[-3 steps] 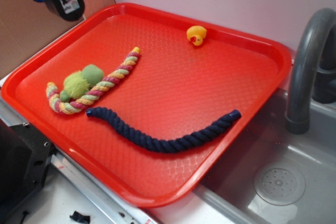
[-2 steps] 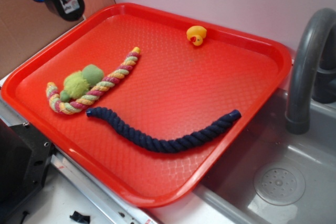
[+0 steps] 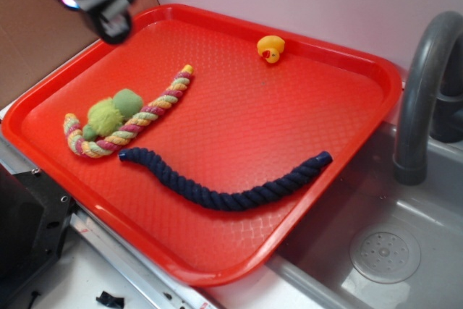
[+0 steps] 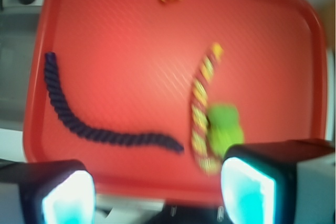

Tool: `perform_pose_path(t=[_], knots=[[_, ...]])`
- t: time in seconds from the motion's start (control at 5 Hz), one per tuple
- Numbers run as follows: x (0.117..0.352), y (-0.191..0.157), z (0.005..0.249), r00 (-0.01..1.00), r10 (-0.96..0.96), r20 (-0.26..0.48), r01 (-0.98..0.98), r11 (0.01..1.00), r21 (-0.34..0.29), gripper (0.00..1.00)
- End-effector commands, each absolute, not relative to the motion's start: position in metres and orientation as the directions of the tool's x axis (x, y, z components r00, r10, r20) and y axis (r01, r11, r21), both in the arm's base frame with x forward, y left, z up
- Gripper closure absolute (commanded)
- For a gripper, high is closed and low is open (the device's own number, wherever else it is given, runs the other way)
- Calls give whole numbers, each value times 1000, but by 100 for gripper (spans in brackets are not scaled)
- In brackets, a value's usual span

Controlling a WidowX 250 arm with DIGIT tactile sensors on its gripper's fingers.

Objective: Grab the blue rope.

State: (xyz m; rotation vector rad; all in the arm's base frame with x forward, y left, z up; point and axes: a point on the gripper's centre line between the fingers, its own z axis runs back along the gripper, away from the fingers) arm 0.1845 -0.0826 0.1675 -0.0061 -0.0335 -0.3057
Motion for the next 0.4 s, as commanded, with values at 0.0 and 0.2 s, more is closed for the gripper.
perform_pose_path(t=[0.0, 0.2], knots=[[197, -139, 126, 693, -710, 127, 712, 701, 29, 0], [187, -152, 104, 510, -848, 142, 854, 519, 29, 0]])
